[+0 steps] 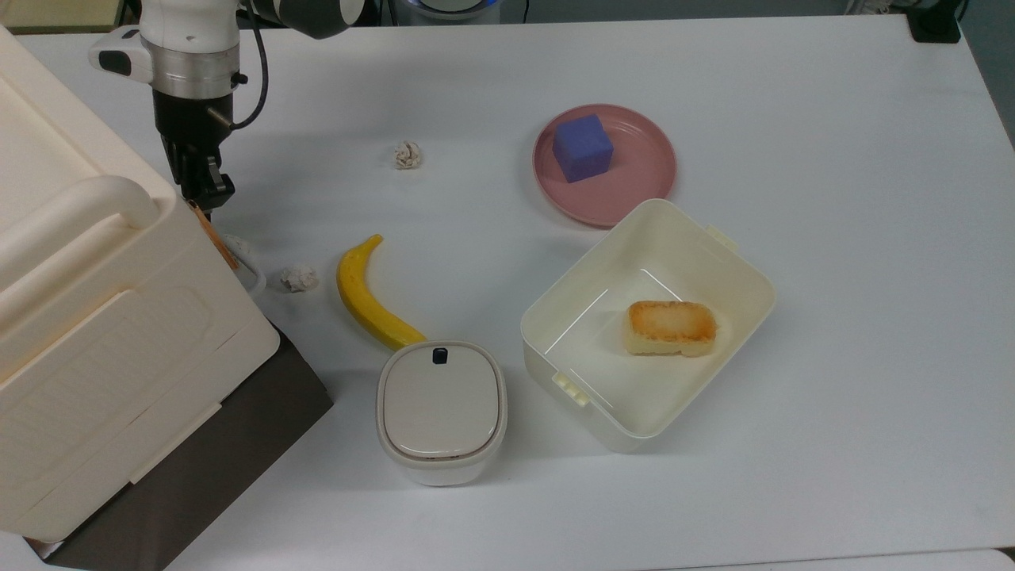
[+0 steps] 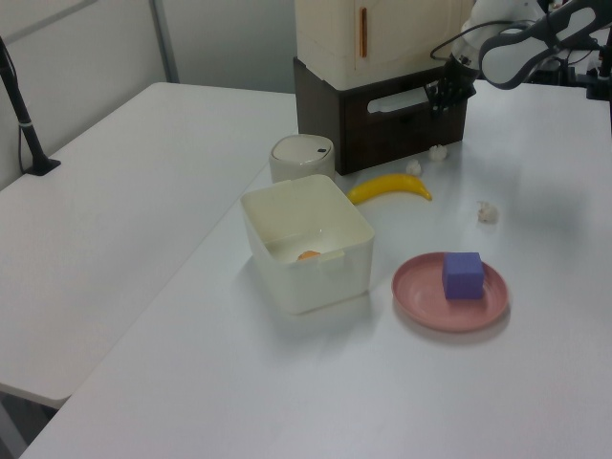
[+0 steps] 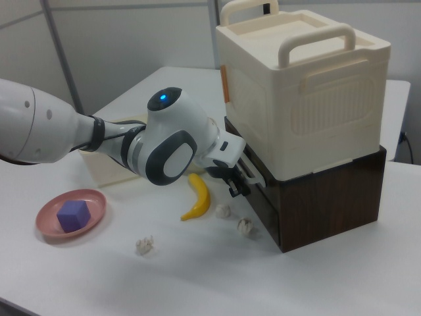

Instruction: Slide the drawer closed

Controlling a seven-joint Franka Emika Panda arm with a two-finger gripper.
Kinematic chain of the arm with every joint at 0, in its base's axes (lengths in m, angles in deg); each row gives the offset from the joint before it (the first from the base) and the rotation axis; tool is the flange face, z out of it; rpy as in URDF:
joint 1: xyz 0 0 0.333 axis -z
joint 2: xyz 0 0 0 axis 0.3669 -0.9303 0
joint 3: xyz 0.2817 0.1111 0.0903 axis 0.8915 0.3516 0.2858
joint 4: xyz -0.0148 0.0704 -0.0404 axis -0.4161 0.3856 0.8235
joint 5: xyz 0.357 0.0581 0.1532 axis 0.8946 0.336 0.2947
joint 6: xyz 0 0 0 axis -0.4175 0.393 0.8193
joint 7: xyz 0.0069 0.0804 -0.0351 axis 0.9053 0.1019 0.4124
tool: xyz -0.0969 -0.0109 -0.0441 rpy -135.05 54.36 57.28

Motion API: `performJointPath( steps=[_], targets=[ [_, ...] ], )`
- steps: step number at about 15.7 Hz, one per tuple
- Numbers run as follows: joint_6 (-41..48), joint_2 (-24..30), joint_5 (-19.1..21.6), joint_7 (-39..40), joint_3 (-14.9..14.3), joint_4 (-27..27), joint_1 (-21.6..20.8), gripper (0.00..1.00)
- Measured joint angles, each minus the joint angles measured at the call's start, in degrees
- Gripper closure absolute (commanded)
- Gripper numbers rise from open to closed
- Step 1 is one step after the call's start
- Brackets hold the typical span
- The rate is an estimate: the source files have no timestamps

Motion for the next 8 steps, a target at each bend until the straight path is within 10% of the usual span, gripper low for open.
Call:
performJointPath(
  steps=[8],
  targets=[
    [17.05,2.30,-3.02,1.46,0.97,-2.06,-4.57,1.00]
  ],
)
